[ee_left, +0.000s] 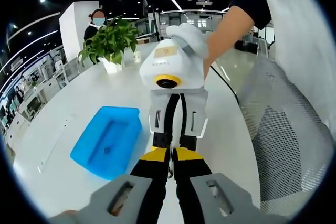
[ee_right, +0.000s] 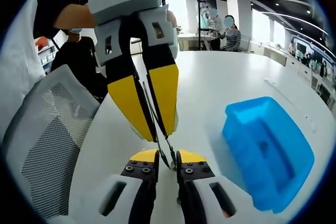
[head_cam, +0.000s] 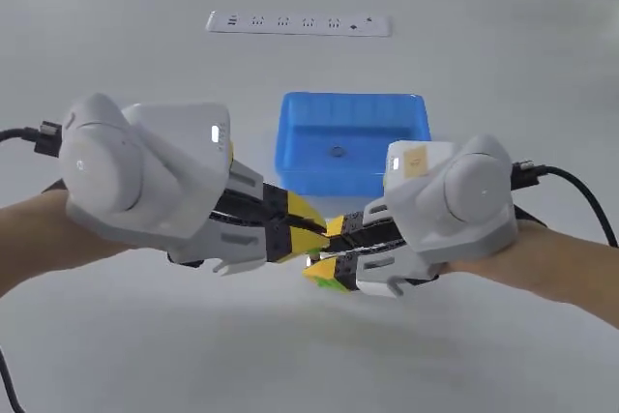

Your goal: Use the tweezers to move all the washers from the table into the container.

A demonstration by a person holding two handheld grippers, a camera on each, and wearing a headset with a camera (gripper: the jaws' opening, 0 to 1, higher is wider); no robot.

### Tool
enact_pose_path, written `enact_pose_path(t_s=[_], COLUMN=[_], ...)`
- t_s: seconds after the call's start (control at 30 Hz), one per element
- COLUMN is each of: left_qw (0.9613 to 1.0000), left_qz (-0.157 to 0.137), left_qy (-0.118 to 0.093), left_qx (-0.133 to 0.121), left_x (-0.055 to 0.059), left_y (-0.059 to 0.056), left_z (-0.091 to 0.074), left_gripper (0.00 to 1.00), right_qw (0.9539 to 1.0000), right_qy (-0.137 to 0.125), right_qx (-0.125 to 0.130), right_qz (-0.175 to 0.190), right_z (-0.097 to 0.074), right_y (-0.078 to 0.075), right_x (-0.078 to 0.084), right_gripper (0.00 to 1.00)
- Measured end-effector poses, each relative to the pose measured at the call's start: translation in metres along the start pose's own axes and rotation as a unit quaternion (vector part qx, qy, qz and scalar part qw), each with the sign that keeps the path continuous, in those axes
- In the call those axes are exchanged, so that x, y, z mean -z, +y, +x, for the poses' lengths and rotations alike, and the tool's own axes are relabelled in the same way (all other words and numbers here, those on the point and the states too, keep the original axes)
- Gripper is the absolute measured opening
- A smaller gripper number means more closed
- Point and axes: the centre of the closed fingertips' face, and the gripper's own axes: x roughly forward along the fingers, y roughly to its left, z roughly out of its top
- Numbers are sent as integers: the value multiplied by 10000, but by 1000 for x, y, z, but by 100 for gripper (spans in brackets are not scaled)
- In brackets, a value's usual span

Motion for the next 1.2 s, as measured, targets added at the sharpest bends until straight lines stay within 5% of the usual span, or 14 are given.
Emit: enact_pose_path(t_s=[1.2], left_qw=[9998], left_qz=[-88], left_qy=[-103], left_qx=[-126], left_x=[-7], left_y=[8], left_z=[-13], left_gripper=[8], right_qw=[9990], right_qy=[-243], right_qx=[123], right_qz=[-345], right_z=[-2], right_y=[-1], right_x=[-19], right_gripper=[10])
